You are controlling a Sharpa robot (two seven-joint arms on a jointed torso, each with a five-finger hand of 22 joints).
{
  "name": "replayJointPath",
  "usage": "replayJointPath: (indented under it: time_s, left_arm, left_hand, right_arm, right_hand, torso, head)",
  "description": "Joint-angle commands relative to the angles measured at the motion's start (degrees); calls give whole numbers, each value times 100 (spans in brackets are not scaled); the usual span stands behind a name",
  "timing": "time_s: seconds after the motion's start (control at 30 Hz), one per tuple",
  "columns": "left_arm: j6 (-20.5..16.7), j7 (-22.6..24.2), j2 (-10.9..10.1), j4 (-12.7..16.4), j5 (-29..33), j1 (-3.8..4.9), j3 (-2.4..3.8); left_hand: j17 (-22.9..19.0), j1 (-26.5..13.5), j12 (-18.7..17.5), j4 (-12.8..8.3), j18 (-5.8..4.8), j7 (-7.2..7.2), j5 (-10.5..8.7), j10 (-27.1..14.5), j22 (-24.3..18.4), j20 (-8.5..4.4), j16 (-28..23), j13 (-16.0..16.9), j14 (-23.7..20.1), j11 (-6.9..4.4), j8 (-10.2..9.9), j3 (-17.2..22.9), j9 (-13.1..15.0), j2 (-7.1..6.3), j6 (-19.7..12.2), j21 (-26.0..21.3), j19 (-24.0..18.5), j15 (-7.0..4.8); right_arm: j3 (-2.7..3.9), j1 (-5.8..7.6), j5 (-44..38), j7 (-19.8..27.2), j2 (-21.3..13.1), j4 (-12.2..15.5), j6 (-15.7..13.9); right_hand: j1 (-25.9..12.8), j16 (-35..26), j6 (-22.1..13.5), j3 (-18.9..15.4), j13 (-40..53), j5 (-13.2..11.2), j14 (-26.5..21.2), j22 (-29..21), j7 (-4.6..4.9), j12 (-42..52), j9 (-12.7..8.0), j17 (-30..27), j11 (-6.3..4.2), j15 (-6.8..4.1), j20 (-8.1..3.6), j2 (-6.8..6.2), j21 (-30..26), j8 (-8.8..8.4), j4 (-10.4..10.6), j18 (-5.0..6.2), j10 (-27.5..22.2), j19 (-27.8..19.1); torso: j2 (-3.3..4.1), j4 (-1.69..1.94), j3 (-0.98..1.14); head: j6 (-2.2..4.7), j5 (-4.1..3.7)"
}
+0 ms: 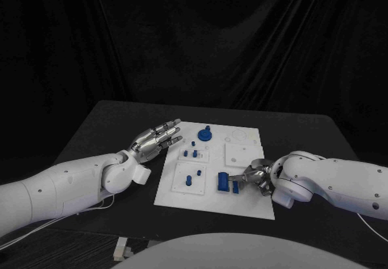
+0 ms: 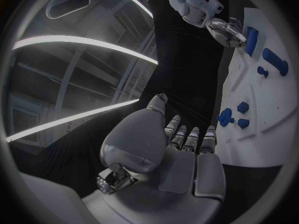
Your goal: Assemble the parts on the task board
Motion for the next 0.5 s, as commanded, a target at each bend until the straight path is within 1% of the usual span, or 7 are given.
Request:
replayJointPath:
  time_s: [0.03,0.1,0.2,0.3,0.37,0.5]
  left_arm:
    - [87,48,20,1,6,-13,6]
    - [88,47,24,-2,6,-16,6]
    - [90,48,29,-5,6,-19,6]
    - [88,51,29,-5,6,-21,6]
    - [85,55,24,-5,6,-22,6]
    - [81,56,20,-8,6,-23,6]
  left_hand:
    - [-6,-2,-23,8,19,37,21,-6,-1,35,-3,-10,4,37,33,28,10,31,21,-19,10,48]
    - [-6,-2,-23,8,19,37,21,-6,-1,35,-3,-10,4,37,33,28,10,31,21,-19,10,48]
    - [-6,-2,-23,8,19,37,21,-6,-1,35,-3,-10,4,37,33,28,10,31,21,-19,10,48]
    - [-6,-1,-26,-1,19,41,23,-7,-2,34,-2,-10,5,41,35,36,9,33,18,-19,10,48]
    - [-6,-1,-26,-1,19,41,23,-7,-2,34,-2,-10,5,41,35,36,9,33,18,-19,10,48]
    - [-6,-1,-26,-1,19,41,23,-7,-2,34,-2,-10,5,41,35,36,9,33,18,-19,10,48]
  right_arm:
    - [1,-14,7,-25,-37,34,-34]
    - [1,-12,14,-9,-65,53,-58]
    - [2,-2,20,18,-127,100,-108]
    - [2,37,24,48,-203,162,-155]
    - [2,84,25,84,-277,229,-201]
    - [2,192,26,238,-434,383,-307]
  right_hand:
    - [80,28,-99,-45,1510,-37,390,761,-17,20,186,315,-58,-50,-44,12,-24,159,60,72,599,-6]
    - [81,27,-117,-55,1510,-40,389,763,-19,20,221,313,-60,-51,-45,17,-20,187,76,71,599,-4]
    - [81,27,-117,-55,1510,-40,389,763,-19,20,221,313,-60,-51,-45,17,-20,187,76,71,599,-4]
    - [76,40,-139,-66,1510,-43,394,764,-21,20,260,336,-62,-53,-47,26,-15,216,100,70,599,-2]
    - [80,43,-151,-68,1510,-36,395,765,-22,20,278,338,-63,-54,-48,34,-12,229,109,70,599,-1]
    - [172,55,-229,-65,1510,60,399,769,-23,20,353,354,-65,-56,-53,54,4,273,101,67,599,7]
  torso:
    - [5,-1,0]
    - [7,0,1]
    - [8,1,1]
    - [10,1,1]
    - [14,1,2]
    - [13,3,1]
  head:
    - [-1,5]
    - [-1,7]
    - [-1,12]
    - [-1,16]
    - [-1,15]
    - [-1,11]
